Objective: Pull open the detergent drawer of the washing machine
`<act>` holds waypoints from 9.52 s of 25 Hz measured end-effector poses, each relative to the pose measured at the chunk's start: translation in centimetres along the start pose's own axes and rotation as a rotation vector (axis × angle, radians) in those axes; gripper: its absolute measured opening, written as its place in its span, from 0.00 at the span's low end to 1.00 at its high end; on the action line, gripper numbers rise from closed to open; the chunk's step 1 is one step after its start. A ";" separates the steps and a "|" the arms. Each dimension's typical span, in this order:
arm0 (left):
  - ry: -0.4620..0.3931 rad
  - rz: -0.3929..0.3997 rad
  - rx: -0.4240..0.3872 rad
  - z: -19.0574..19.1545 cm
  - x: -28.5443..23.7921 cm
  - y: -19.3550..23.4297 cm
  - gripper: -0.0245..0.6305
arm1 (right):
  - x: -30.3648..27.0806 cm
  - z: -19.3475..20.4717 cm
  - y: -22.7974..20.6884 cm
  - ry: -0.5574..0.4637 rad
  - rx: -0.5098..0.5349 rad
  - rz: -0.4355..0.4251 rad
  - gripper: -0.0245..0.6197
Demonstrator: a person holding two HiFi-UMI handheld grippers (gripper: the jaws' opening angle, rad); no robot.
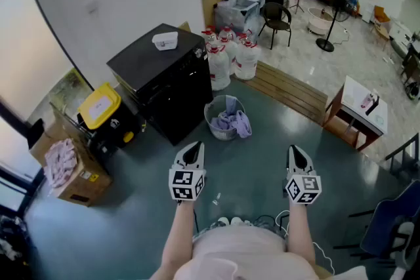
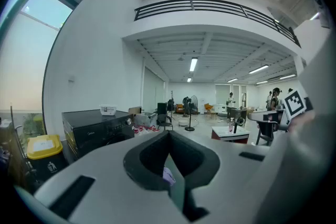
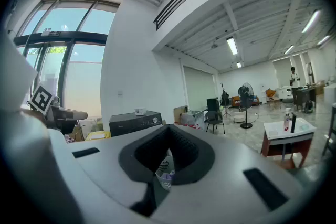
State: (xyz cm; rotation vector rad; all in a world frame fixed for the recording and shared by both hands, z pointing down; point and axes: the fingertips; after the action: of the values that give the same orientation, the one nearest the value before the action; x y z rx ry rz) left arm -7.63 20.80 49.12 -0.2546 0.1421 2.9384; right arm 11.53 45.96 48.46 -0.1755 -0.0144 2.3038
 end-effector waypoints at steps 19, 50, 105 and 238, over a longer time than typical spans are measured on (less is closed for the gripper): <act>0.007 -0.010 0.025 1.1 0.9 0.1 0.07 | 0.2 0.3 1.9 0.001 -0.006 -0.050 0.06; -0.041 0.095 0.096 1.9 1.8 -1.1 0.53 | 0.4 1.8 3.7 0.027 -0.109 -0.129 0.57; -0.039 -0.487 0.131 -2.8 -21.7 39.7 0.53 | -59.0 -3.5 27.0 0.090 -0.023 -0.716 0.58; 0.997 -0.155 -0.308 11.0 -18.9 42.1 0.14 | -49.1 15.4 47.9 0.257 1.475 -1.555 0.12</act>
State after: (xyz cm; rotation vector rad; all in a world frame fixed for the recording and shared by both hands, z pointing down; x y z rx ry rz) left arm 0.64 -22.52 66.64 -1.6458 -0.1922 2.3832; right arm 6.83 -21.82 66.48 0.2524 1.1645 0.3637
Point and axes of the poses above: the fingertips, and each gripper's own axes: x backward along the fingers, y to its left, z out of its underside, and after that the axes turned 8 degrees about z, right-handed
